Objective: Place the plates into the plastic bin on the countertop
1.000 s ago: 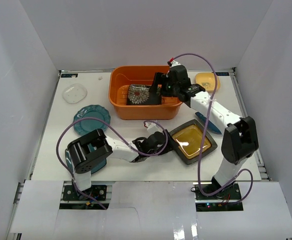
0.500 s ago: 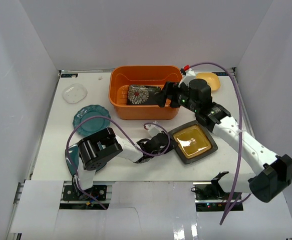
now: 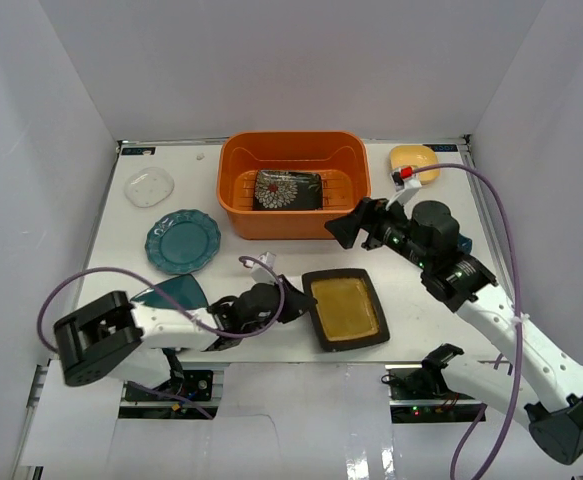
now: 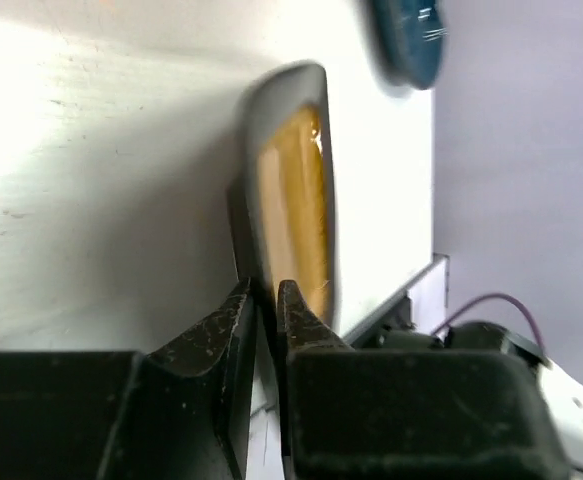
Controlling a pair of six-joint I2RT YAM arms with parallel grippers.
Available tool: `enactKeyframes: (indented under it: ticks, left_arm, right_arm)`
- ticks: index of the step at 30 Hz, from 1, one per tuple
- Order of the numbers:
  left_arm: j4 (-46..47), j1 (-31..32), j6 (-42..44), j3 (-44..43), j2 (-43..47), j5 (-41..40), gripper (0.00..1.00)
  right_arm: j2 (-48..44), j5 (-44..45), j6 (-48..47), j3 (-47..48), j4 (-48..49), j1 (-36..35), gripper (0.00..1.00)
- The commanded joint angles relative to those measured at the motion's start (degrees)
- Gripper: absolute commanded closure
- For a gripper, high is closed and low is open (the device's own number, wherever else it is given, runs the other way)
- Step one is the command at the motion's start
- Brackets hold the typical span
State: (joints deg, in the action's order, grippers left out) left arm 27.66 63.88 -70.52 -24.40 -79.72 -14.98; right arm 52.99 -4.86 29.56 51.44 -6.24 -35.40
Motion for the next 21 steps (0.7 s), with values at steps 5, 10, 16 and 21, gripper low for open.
enactKeyframes:
  ticks: [5,10,16,21]
  left_arm:
    - [7.1,-0.6,3.0,9.4,19.4,2.4,1.00]
    - [4.0,-1.1,5.1,8.8,28.1,3.0,1.00]
    - [-0.7,-2.7,7.5,2.8,37.7,5.5,1.00]
    - [-3.0,-5.6,9.3,-3.4,39.2,6.6,1.00]
  right_arm:
    - [-6.5,2.6,-1.4,-5.0,-2.6,0.9,0.07]
    - [-9.1,1.9,-1.7,-6.5,-4.5,2.5,0.08]
    - [-12.4,-0.1,-2.1,-6.7,-7.3,6.7,0.09]
    - [-16.5,-0.8,-0.8,-8.5,-9.5,9.0,0.08]
